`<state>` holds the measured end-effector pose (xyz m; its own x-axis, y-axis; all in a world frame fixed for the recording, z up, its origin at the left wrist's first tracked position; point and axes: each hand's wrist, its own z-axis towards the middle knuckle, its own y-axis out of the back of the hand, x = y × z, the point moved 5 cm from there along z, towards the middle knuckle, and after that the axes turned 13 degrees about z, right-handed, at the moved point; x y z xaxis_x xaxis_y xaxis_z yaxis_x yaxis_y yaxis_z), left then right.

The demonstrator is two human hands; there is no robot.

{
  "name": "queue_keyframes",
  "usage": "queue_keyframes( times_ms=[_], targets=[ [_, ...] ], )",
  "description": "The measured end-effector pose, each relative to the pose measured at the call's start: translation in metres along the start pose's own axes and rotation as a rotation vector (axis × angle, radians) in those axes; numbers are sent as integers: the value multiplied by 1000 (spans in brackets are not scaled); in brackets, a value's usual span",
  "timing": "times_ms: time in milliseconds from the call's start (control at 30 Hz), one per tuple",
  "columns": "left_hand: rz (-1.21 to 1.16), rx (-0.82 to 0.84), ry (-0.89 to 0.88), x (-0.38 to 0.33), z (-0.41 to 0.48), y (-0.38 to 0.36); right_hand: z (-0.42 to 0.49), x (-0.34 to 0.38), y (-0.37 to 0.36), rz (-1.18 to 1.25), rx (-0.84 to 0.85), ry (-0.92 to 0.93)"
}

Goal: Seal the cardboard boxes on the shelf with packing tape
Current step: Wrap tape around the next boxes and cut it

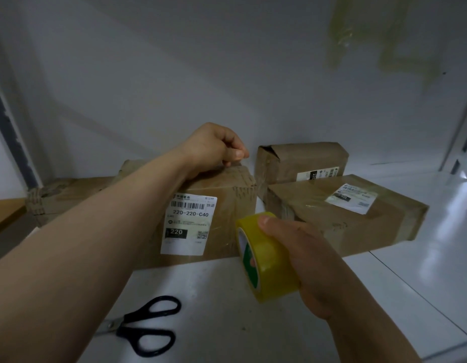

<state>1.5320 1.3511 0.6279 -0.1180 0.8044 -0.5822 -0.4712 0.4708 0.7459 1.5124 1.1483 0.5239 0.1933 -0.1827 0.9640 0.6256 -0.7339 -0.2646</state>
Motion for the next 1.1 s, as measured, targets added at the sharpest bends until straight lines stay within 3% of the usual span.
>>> queue_keyframes(
  times_ms=[167, 633, 767, 1000, 1100],
  targets=[
    [46, -12, -9, 4, 0, -2, 4, -4, -1, -6, 4, -1],
    [453, -66, -25, 1, 1, -7, 20, -16, 5, 3, 15, -21],
    [603, -121, 48, 1, 0, 0, 20, -18, 5, 6, 17, -22],
    [627, -56, 245, 18, 4, -1, 25, -21, 3, -65, 7, -44],
    [612, -134, 50, -2, -2, 7, 28, -26, 3, -83, 19, -57]
  ],
)
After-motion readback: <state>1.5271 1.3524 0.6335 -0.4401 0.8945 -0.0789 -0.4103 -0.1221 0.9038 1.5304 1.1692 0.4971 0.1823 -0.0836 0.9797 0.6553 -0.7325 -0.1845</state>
